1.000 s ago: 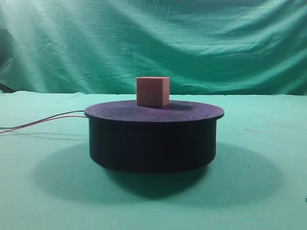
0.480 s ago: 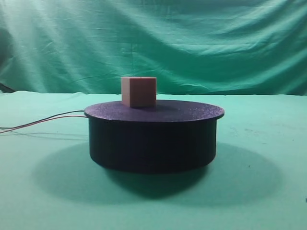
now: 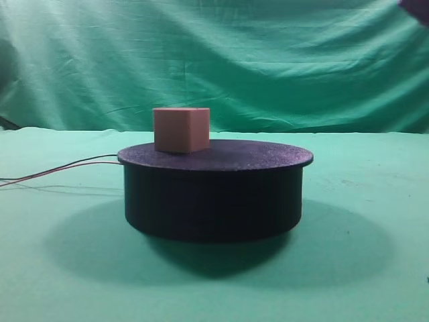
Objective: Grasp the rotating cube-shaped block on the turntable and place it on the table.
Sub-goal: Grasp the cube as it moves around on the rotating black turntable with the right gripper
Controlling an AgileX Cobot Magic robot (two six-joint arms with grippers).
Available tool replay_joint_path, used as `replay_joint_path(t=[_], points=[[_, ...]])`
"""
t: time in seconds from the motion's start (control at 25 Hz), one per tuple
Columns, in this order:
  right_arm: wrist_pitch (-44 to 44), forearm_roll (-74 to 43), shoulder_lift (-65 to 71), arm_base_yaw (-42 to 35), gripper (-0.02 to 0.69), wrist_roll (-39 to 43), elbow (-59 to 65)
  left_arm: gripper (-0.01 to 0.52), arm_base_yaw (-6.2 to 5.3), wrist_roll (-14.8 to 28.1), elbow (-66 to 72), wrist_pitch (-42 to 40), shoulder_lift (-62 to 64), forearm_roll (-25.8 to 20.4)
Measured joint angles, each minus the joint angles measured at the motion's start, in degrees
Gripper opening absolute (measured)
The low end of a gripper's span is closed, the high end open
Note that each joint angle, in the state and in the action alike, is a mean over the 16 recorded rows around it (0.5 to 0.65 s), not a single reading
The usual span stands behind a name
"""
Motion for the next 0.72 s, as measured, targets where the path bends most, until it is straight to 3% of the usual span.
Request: replay_joint_path(t=[0.24, 0.4, 0.56, 0.72], points=[[0.69, 1.22, 7.48, 1.68, 0.51, -1.24, -4.68, 0.0, 0.0, 0.0, 0.0, 0.0, 0.0, 0.0], [0.44, 2.13, 10.81, 2.04, 0.598, -2.78, -6.06, 0.0, 0.0, 0.0, 0.0, 0.0, 0.0, 0.0], [-0.67, 3.1, 13.31, 2.35, 0.617, -5.09, -6.52, 0.0, 0.0, 0.0, 0.0, 0.0, 0.0, 0.0], [-2.47, 3.96, 15.3, 2.67, 0.575, -8.02, -6.6, 0.0, 0.0, 0.0, 0.0, 0.0, 0.0, 0.0]])
